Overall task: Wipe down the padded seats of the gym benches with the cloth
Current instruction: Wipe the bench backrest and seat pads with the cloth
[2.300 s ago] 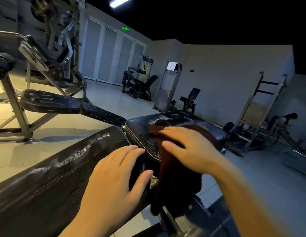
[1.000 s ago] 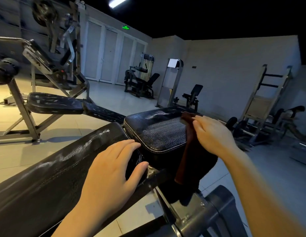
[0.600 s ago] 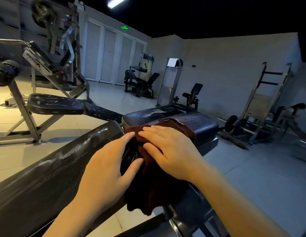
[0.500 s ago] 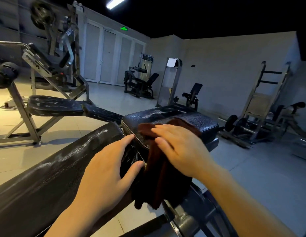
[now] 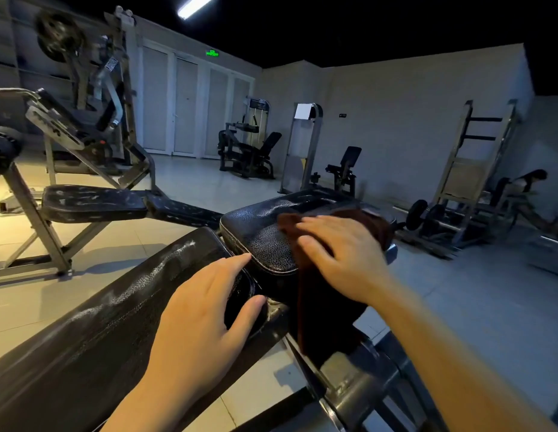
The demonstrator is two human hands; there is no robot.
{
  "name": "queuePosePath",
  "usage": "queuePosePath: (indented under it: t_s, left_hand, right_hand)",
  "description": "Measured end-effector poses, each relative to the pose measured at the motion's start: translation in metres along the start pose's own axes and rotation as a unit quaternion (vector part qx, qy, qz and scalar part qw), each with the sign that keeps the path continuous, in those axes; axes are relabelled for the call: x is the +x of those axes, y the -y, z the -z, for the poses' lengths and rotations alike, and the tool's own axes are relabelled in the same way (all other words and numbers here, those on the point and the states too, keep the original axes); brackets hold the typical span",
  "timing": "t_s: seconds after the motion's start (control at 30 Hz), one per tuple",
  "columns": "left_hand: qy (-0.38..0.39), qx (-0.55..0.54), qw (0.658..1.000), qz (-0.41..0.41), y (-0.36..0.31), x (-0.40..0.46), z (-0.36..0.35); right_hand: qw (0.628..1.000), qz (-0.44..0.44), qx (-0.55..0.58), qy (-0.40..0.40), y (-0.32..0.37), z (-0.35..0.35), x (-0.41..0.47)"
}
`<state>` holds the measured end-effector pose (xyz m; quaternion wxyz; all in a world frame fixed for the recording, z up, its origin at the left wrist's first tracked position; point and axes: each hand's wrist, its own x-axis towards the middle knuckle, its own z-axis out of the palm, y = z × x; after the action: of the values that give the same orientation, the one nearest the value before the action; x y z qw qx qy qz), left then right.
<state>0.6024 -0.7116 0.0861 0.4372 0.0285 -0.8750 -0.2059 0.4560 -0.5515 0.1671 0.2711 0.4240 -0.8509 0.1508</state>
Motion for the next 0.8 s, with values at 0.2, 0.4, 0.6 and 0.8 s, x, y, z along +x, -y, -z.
queuePosePath:
  t_s: [0.2, 0.4, 0.6, 0.8]
  left_hand:
    - [-0.048, -0.070, 0.996, 0.021, -0.005, -0.012, 0.010]
    - [0.011, -0.043, 0.999, -0.002, -0.021, -0.034, 0.006]
    - [-0.020, -0.173, 0.983, 0.060, -0.041, -0.024, 0.015]
    - [0.058, -0.099, 0.989, 0.088, -0.040, -0.018, 0.043]
  right_hand:
    - [0.975, 0.106, 0.170, -0.096, 0.052, -0.023, -0.018]
    - [0.908, -0.024, 0.391, -0.147, 0.062, 0.000, -0.035]
    - [0.848, -0.038, 0.484, -0.213, 0.058, 0.041, -0.059]
    - [0.853, -0.104, 0.449, -0.246, 0.038, 0.038, -0.086]
